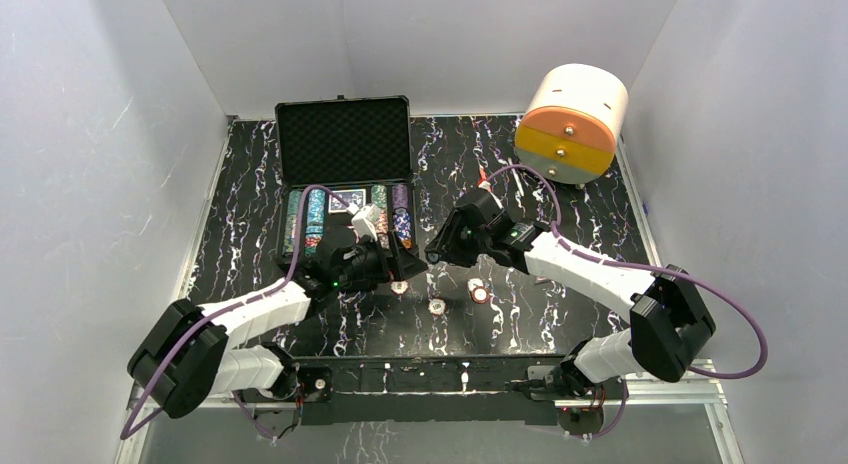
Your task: Pack up texas hold em set
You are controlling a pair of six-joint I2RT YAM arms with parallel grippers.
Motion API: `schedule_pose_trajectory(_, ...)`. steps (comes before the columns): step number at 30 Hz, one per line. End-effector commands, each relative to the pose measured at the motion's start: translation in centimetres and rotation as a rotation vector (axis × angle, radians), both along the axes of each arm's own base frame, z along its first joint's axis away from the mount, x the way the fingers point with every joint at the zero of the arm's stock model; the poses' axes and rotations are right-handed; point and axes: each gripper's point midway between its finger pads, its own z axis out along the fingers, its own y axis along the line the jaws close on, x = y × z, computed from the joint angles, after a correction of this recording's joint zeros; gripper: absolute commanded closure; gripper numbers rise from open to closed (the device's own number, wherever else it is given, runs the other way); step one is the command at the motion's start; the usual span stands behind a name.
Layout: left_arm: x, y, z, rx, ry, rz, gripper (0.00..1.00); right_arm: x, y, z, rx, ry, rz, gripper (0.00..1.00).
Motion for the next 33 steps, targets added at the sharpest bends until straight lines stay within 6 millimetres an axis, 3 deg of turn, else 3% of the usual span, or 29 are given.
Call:
schedule_pose_trajectory(1,2.0,-1.2,3.3,-0.073,-0.108,0.044,0.26,-0.1,1.7,2.4,0.133,0.007,-0.002,0.56)
schedule_pose_trajectory(4,2.4,-1.1,3.1,-0.078,-0.095,0.077,0.37,-0.2,2.1,2.6,0.153,0.018,0.005,0.56)
schedule_pose_trajectory(9,2.1,-1.5,3.7,-0.13,-0.057,0.079,0.42,-0.4,2.2,2.1,0.155,0.039,0.007,0.56)
schedule_pose_trajectory(14,2.7,-1.4,3.8,-0.156,-0.057,0.12,0.54,-0.6,2.6,2.0,0.176,0.061,0.013,0.56)
schedule_pose_trajectory(22,2.8,-1.7,4.1,-0.171,-0.048,0.116,0.83,-0.9,3.1,1.3,0.197,0.109,0.005,0.56)
schedule_pose_trajectory(25,2.9,-1.7,4.1,-0.166,-0.054,0.118,1.0,-1.1,3.4,1.0,0.201,0.126,0.014,0.56)
schedule_pose_trajectory(26,3.0,-1.6,4.0,-0.16,-0.052,0.127,1.0,-1.0,3.4,0.9,0.199,0.125,0.012,0.55)
schedule_pose_trajectory(29,3.3,-0.9,3.3,-0.115,-0.038,0.163,1.0,-0.6,3.0,1.1,0.191,0.107,-0.005,0.49)
schedule_pose_trajectory(33,3.9,1.2,2.1,0.006,0.005,0.267,1.0,0.7,1.6,2.3,0.155,0.048,-0.028,0.3)
